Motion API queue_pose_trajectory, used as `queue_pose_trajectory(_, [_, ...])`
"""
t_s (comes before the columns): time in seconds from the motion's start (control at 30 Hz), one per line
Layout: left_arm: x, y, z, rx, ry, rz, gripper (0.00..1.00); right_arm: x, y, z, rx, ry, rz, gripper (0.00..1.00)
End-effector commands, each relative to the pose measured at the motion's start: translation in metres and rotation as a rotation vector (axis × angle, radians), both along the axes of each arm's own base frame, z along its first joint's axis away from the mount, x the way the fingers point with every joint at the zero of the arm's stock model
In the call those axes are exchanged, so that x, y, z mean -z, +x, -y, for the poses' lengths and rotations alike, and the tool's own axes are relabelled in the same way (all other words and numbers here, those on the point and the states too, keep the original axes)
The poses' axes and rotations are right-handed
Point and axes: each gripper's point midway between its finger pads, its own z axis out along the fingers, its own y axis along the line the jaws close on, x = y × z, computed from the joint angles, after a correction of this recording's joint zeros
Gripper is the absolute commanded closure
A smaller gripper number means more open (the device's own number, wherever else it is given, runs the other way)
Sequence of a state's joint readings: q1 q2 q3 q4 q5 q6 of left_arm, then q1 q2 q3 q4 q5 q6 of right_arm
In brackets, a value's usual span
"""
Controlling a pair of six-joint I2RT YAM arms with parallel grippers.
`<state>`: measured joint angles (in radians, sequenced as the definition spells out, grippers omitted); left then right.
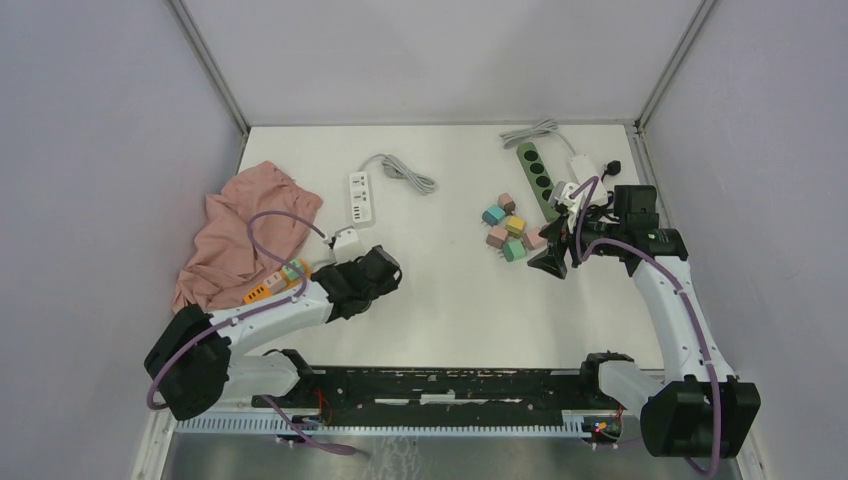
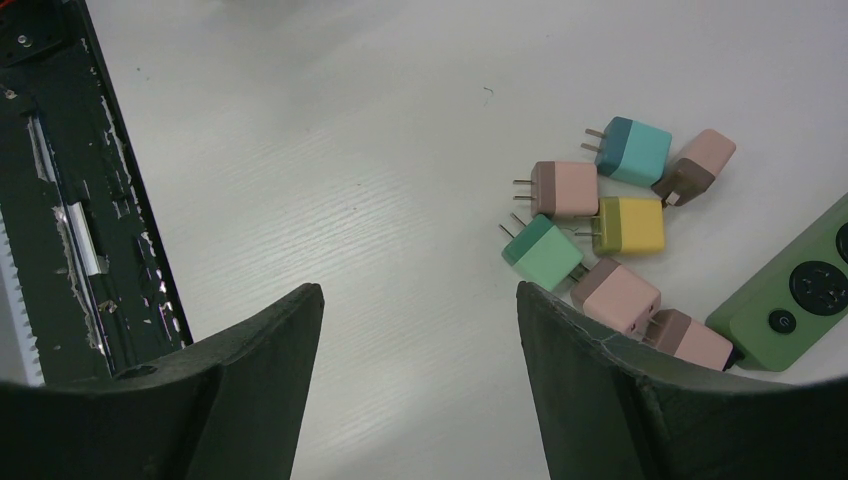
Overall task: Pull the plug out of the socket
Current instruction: Move the socket to the center of the board.
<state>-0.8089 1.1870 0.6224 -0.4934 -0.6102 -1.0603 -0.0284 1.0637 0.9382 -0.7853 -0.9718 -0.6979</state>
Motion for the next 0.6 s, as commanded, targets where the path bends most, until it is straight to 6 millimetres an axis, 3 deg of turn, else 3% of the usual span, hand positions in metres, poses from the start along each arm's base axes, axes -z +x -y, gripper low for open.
queue_pose_trajectory(0.0, [-0.002,0.007,-0.021,-0.101,0.103,0.038,0.01,-0.008,0.001,-0.003,-0.024,0.021,0.037,0.23])
queue_pose_trajectory(0.13, [0.002,0.012,-0.028,-0.093,0.157,0.055,0.00,-0.009,0.001,-0.004,-0.026,0.025,0.039,0.23])
queue_pose_trajectory(0.43, [-0.011,0.031,-0.044,-0.084,0.187,0.088,0.02,-0.010,0.000,-0.004,-0.027,0.024,0.043,0.23])
queue_pose_trajectory(0.57, [-0.009,0.037,-0.055,-0.068,0.174,0.095,0.02,-0.010,0.000,-0.004,-0.028,0.023,0.042,0.23])
